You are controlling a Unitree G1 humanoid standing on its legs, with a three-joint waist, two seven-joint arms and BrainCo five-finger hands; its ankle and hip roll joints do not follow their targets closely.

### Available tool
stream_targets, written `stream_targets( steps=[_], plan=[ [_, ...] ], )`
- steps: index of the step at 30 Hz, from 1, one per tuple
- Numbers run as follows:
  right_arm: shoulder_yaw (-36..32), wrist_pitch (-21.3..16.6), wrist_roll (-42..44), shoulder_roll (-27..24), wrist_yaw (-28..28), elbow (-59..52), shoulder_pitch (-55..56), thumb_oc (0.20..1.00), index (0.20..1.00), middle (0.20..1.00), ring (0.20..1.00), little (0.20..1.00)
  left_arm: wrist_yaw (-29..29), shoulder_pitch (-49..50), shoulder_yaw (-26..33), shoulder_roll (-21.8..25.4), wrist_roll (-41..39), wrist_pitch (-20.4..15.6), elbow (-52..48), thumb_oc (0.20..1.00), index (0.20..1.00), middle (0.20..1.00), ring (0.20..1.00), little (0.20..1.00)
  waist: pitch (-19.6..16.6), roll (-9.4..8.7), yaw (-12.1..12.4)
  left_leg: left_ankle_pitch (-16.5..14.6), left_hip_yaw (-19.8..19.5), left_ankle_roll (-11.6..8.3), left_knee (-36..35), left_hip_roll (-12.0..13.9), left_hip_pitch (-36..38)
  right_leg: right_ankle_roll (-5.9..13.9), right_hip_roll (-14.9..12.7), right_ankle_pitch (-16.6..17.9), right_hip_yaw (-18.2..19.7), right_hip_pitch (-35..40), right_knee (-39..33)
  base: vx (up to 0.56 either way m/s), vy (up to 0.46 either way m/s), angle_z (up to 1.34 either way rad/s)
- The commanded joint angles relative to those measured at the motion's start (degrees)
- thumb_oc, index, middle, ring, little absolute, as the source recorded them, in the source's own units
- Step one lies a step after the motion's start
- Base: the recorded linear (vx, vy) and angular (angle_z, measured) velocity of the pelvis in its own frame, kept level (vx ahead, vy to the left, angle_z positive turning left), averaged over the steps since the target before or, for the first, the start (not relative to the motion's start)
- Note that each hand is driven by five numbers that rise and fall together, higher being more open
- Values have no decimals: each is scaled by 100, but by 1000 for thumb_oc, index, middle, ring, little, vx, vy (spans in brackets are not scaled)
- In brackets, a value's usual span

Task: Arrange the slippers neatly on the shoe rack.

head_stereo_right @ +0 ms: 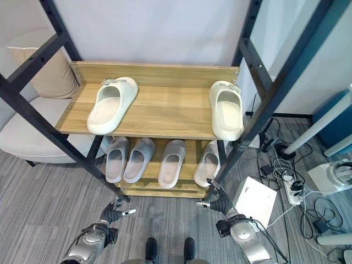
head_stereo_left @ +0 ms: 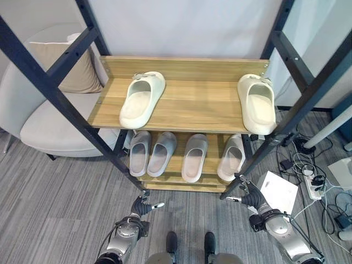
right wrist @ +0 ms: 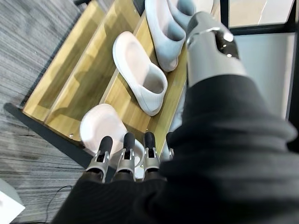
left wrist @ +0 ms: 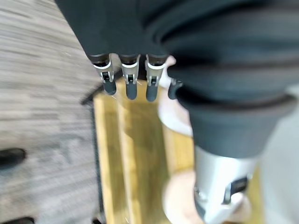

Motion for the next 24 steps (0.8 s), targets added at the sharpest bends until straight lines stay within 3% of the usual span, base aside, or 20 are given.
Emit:
stream_targets(
  steps=[1, 2, 6, 11, 14, 18, 20, 24],
  plan=[
    [-95, -241, 67, -101, 339, -177, -1, 1000, 1000, 1000, 1000, 1000, -763, -544, -687, 407, 811, -297, -305, 1000, 1000, 1000, 1000, 1000, -145, -36, -93, -104, -14, -297, -40, 127, 102, 544, -405, -130, 69, 90, 150, 53, -45, -14],
    [-105, -240, 67, -98, 343, -183, 13, 1000, 1000, 1000, 1000, 1000, -767, -534, -695, 416, 809, -286, -323, 1000, 1000, 1000, 1000, 1000, -147, -39, -74, -110, -4, -298, -40, 129, 110, 544, -403, -130, 79, 94, 148, 59, -62, -20],
    [-164, -175, 47, -148, 421, 196, 40, 1000, 1000, 1000, 1000, 1000, -1569, -1180, -1937, 923, 1394, -368, -1559, 1000, 1000, 1000, 1000, 1000, -263, 45, -306, -208, 136, -295, -40, 177, 264, 552, -355, -160, 222, 169, 121, 29, -39, -29],
    [-166, -175, 165, -131, 397, 338, -90, 1000, 1000, 1000, 1000, 1000, -2068, -2000, -2452, 1245, 502, -411, -3277, 1000, 1000, 1000, 1000, 1000, -327, 125, -408, -245, 161, -295, -40, 196, 330, 563, -330, -187, 248, 236, 85, 17, -35, -14],
    [-146, -179, 235, -53, 406, 244, -12, 1000, 1000, 1000, 1000, 1000, -1732, -2423, -1939, 1298, -315, -517, -3934, 1000, 1000, 1000, 1000, 1000, -408, 143, -423, -251, 140, -312, -40, 204, 384, 556, -333, -208, 230, 334, 62, 28, -24, 1],
    [-154, -151, 272, 36, 489, 95, 163, 1000, 1000, 1000, 1000, 1000, -1074, -2619, -1220, 1237, -5, -693, -3959, 1000, 1000, 1000, 1000, 1000, -444, 131, -417, -259, 105, -328, -40, 196, 417, 552, -335, -230, 182, 393, 51, 26, -21, 5],
    [-117, -124, 268, 123, 531, 72, 281, 1000, 1000, 1000, 1000, 1000, -265, -2863, -465, 1093, 533, -798, -3655, 1000, 1000, 1000, 1000, 1000, -482, 102, -405, -267, 103, -341, -40, 195, 427, 549, -336, -240, 178, 428, 33, 31, -17, 9],
    [-25, -127, 292, 172, 582, 130, 309, 1000, 1000, 1000, 1000, 1000, 552, -3165, 19, 1039, 1305, -738, -3249, 1000, 1000, 1000, 1000, 1000, -505, 86, -422, -290, 118, -349, -40, 188, 440, 549, -340, -236, 183, 453, 17, 11, -3, 3]
  ],
)
